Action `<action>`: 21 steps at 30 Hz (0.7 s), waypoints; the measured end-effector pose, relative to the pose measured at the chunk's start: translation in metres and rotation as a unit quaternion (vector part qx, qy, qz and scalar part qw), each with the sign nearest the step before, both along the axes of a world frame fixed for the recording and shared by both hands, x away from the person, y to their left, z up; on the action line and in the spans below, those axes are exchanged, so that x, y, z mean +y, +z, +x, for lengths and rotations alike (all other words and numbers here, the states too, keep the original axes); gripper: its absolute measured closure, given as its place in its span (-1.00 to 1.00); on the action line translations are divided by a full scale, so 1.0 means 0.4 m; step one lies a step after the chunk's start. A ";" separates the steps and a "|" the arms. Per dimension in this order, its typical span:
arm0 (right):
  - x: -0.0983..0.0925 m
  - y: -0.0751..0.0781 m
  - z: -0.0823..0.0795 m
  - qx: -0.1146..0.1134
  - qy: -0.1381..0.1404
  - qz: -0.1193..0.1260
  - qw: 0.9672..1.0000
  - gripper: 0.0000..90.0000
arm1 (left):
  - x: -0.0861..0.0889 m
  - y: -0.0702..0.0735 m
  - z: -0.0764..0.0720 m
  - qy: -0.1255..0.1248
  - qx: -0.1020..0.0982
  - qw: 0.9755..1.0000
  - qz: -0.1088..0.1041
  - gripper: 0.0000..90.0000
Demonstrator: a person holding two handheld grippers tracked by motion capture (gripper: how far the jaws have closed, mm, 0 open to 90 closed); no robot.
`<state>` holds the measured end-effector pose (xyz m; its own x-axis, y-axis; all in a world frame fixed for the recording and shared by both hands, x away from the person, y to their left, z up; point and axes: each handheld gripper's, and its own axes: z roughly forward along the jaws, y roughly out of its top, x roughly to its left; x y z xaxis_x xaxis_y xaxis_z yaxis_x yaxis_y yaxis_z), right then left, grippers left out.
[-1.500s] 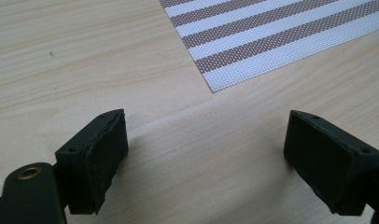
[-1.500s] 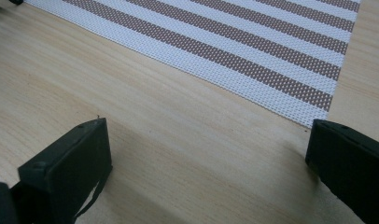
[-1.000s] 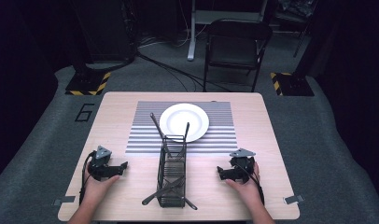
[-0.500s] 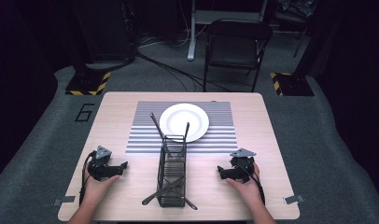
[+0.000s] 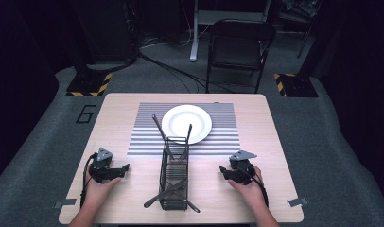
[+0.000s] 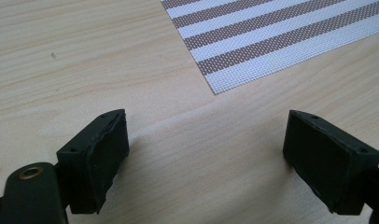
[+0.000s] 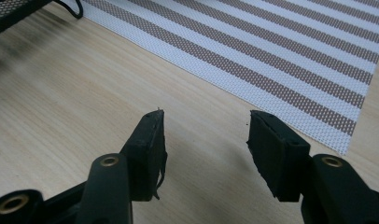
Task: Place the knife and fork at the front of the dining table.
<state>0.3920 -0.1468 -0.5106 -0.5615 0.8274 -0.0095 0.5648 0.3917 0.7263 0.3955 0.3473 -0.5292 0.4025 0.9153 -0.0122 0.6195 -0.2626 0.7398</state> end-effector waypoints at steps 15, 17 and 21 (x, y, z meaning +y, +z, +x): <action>0.031 0.079 -0.028 -0.001 0.020 0.006 1.000 0.06 | 0.000 0.000 0.000 0.000 0.000 1.000 0.001 -0.68; 0.039 0.089 -0.031 0.001 0.024 0.002 1.000 0.09 | 0.000 0.000 0.000 0.000 0.000 1.000 0.000 -0.68; 0.051 0.105 -0.035 0.004 0.031 0.002 1.000 0.13 | -0.001 -0.001 0.000 0.001 -0.003 1.000 0.001 -0.69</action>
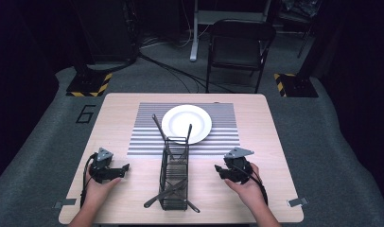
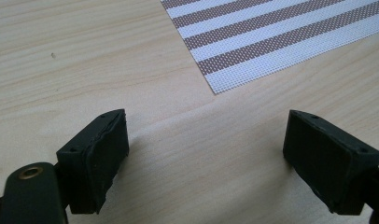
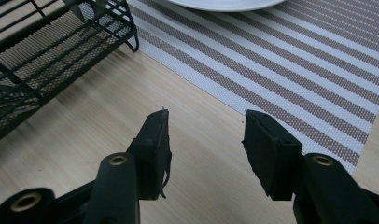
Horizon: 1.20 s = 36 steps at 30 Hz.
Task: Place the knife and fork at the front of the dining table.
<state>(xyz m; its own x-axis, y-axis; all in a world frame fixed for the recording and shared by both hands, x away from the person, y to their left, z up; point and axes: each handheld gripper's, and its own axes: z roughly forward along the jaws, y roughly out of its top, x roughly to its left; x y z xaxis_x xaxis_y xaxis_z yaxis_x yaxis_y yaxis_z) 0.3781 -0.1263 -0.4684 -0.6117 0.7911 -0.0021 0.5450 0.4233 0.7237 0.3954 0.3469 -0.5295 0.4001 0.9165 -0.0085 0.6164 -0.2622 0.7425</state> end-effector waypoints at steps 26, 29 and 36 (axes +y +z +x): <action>0.103 0.108 0.043 -0.005 0.044 0.027 0.999 0.33 | 0.001 0.001 0.000 -0.002 0.003 1.000 -0.001 -0.68; 0.109 0.118 0.048 -0.004 0.043 0.034 0.998 0.36 | 0.001 0.001 0.000 -0.002 0.002 1.000 -0.001 -0.68; 0.123 0.144 0.060 -0.003 0.054 0.044 0.998 0.40 | 0.000 -0.001 0.001 0.001 -0.003 1.000 -0.003 -0.68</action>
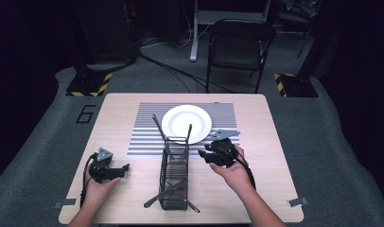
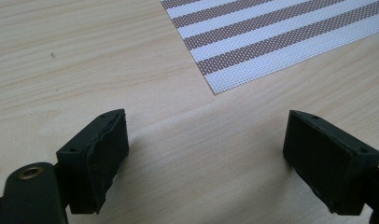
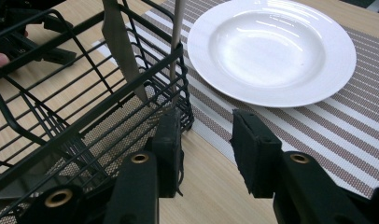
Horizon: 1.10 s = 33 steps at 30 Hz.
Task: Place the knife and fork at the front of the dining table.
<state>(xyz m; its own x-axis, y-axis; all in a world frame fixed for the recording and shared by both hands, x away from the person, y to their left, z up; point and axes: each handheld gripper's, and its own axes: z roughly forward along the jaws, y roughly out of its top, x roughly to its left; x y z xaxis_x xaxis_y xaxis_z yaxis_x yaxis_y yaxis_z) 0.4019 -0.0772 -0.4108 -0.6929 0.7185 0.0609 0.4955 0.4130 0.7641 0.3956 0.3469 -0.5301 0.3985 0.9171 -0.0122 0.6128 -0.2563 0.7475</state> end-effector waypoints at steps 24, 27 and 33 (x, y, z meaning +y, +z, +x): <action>0.071 0.046 0.039 0.005 0.020 0.007 1.000 0.42 | 0.000 0.000 0.000 -0.001 -0.001 1.000 0.000 -0.68; 0.076 0.046 0.047 0.005 0.022 0.007 1.000 0.42 | 0.000 0.000 0.001 -0.002 -0.002 1.000 0.000 -0.68; 0.090 0.045 0.058 0.014 0.022 0.009 1.000 0.47 | 0.001 0.002 0.000 -0.006 0.005 1.000 0.002 -0.68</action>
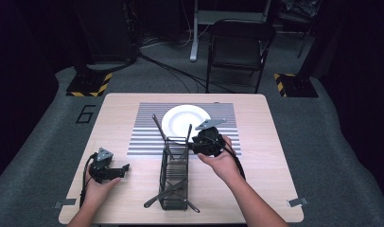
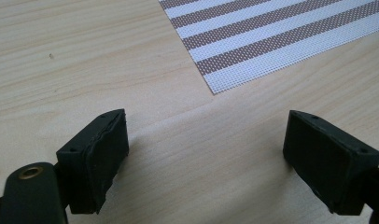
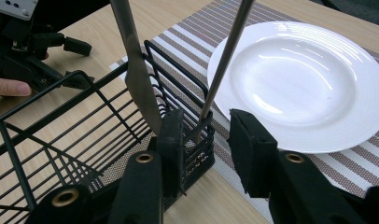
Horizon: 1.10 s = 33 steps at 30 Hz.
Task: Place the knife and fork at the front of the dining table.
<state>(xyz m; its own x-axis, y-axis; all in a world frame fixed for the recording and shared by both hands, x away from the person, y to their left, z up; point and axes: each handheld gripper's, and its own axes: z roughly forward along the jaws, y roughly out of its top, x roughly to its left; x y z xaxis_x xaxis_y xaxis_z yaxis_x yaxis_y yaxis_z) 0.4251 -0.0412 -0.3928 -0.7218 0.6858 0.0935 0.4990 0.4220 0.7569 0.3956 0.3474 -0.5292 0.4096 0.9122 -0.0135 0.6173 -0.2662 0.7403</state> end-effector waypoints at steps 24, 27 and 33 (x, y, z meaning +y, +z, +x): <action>0.038 0.002 0.037 -0.012 0.002 -0.007 1.000 0.66 | 0.000 -0.002 0.002 -0.002 -0.006 1.000 -0.003 -0.68; 0.039 0.008 0.032 -0.017 0.003 -0.008 1.000 0.73 | 0.000 -0.002 0.001 -0.002 -0.006 1.000 -0.002 -0.68; 0.037 0.012 0.020 -0.020 0.005 -0.010 1.000 0.85 | 0.000 -0.003 0.002 -0.002 -0.007 1.000 -0.002 -0.68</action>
<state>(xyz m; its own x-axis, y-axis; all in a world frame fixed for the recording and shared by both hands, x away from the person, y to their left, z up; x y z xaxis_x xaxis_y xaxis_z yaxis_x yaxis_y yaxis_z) 0.4332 -0.0265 -0.3879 -0.7317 0.6798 0.0510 0.4647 0.4426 0.7669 0.3963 0.3474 -0.5302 0.4138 0.9103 -0.0110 0.6051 -0.2660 0.7504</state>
